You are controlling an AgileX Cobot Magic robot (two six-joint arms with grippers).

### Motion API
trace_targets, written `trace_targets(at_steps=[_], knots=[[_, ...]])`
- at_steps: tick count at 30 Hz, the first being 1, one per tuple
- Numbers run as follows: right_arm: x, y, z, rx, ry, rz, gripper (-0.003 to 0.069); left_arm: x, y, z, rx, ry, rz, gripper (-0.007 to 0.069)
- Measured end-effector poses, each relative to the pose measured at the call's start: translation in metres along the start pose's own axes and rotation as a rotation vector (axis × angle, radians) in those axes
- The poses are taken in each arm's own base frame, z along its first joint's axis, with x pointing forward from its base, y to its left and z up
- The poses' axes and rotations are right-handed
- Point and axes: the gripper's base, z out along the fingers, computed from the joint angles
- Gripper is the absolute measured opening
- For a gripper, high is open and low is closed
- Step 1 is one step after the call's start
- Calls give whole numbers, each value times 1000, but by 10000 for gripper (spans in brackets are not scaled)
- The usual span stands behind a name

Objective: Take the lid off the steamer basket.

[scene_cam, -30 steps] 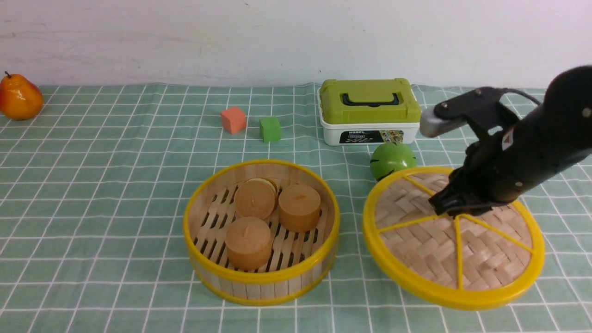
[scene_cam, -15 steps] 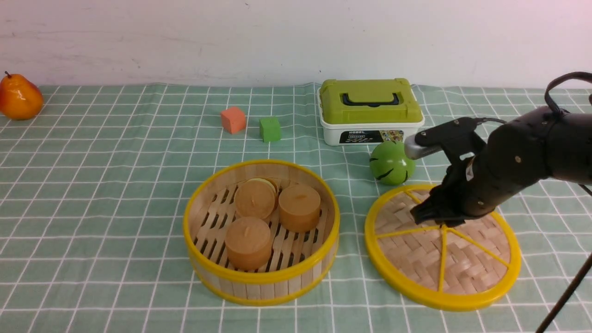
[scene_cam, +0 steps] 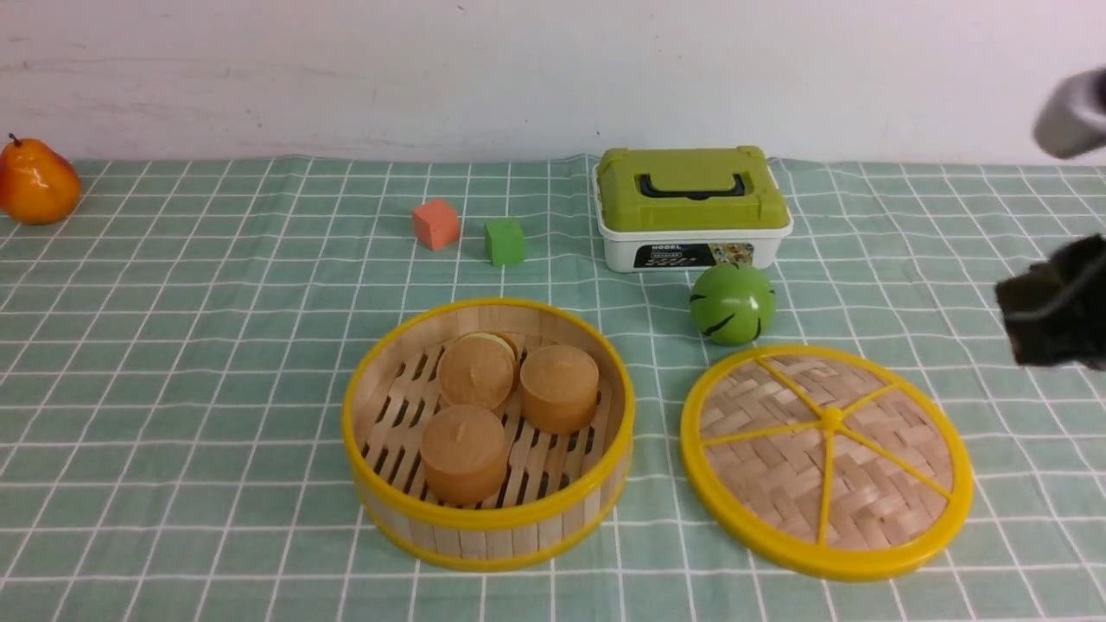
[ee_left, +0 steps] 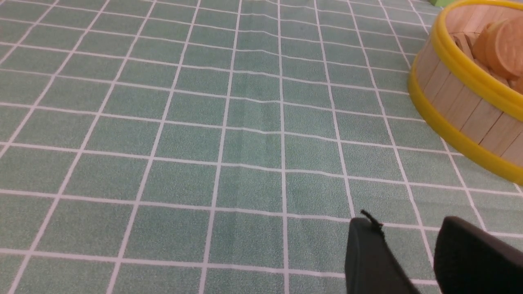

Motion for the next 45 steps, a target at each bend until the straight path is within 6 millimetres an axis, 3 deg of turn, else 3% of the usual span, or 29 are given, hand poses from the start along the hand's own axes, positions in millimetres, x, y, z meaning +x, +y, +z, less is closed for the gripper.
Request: trace_targets(at_steps=[1,4,12,18,23,29,31,32,34,35,38,45], knots=[[11,1,-8,-9,-12,7,32,0,0,0,0,0,0,239],[35,2,-28,-24,-72,24,-17,0,0,0,0,0,0,239],[66,3,-49,-31,-158,28,-21,0,0,0,0,0,0,239],[74,3,-57,-33,-142,28,-20,0,0,0,0,0,0,239],[77,4,-56,-46,-123,47,-16,0,0,0,0,0,0,239],[105,6,-49,-76,-328,107,-13,0,0,0,0,0,0,239],[130,2,-44,-31,-460,108,-13,0,0,0,0,0,0,239],[132,1,-43,-26,-468,111,-13,0,0,0,0,0,0,239],[163,-5,-34,73,-546,135,-13,0,0,0,0,0,0,239],[168,-6,-31,81,-542,137,-13,0,0,0,0,0,0,239],[209,-12,-14,216,-532,187,-13,0,0,0,0,0,0,239],[229,-16,-8,304,-455,223,-13,0,0,0,0,0,0,239]])
